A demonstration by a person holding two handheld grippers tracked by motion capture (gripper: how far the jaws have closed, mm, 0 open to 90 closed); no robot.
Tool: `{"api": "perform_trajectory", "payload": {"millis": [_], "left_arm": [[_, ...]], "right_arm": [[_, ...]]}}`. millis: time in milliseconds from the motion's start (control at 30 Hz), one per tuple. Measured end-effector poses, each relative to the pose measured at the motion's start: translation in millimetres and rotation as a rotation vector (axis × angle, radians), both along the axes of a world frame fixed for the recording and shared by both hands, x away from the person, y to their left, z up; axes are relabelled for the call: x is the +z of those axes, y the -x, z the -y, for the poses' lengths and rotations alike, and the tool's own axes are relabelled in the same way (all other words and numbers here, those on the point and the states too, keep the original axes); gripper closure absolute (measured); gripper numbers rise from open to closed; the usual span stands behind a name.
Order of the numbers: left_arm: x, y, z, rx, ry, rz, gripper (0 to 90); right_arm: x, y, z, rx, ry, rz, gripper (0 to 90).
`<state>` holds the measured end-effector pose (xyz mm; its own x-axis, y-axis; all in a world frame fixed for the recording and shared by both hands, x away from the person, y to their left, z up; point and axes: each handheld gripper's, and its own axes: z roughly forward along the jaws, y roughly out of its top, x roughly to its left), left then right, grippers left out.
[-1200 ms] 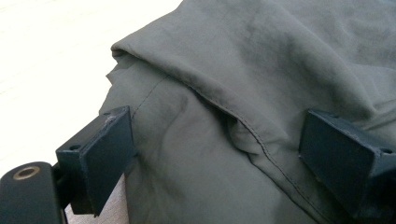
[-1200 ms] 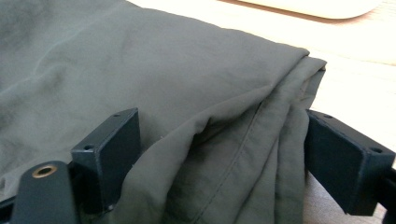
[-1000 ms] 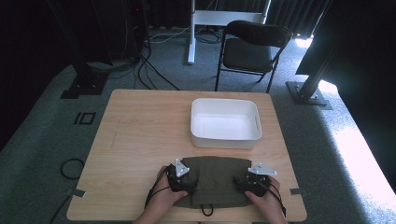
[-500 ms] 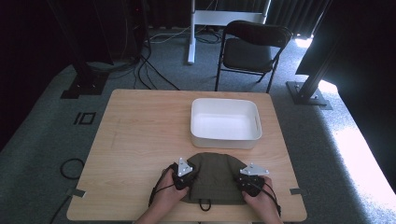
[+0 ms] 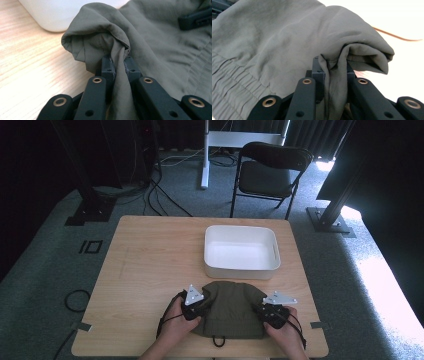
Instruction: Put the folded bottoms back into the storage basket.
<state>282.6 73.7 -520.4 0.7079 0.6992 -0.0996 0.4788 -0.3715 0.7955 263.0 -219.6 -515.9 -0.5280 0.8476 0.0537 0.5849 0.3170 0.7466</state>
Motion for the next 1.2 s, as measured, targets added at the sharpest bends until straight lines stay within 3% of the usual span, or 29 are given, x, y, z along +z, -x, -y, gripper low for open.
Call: {"api": "perform_trajectory", "payload": {"millis": [100, 267, 567, 967, 1200], "left_arm": [[6.7, -0.1, -2.9, 0.009, 0.049, -0.008, 83.8], [20.1, -2.2, -4.5, 0.004, 0.066, 0.005, 83.8], [40.9, -6.8, -1.1, -0.017, 0.066, 0.033, 83.8], [69.9, -17.6, 2.0, -0.021, 0.104, 0.071, 83.8], [84.1, -26.0, 3.8, -0.023, 0.12, 0.084, 83.8]], "right_arm": [[10.0, 1.5, 2.3, 0.004, -0.035, -0.002, 79.6], [21.4, 1.8, 5.3, 0.003, -0.062, 0.015, 79.6], [42.1, -0.8, 11.7, 0.003, -0.089, 0.047, 79.6], [72.0, -7.2, 21.9, -0.002, -0.134, 0.095, 79.5], [87.2, -14.2, 24.9, -0.002, -0.134, 0.122, 79.5]]}}
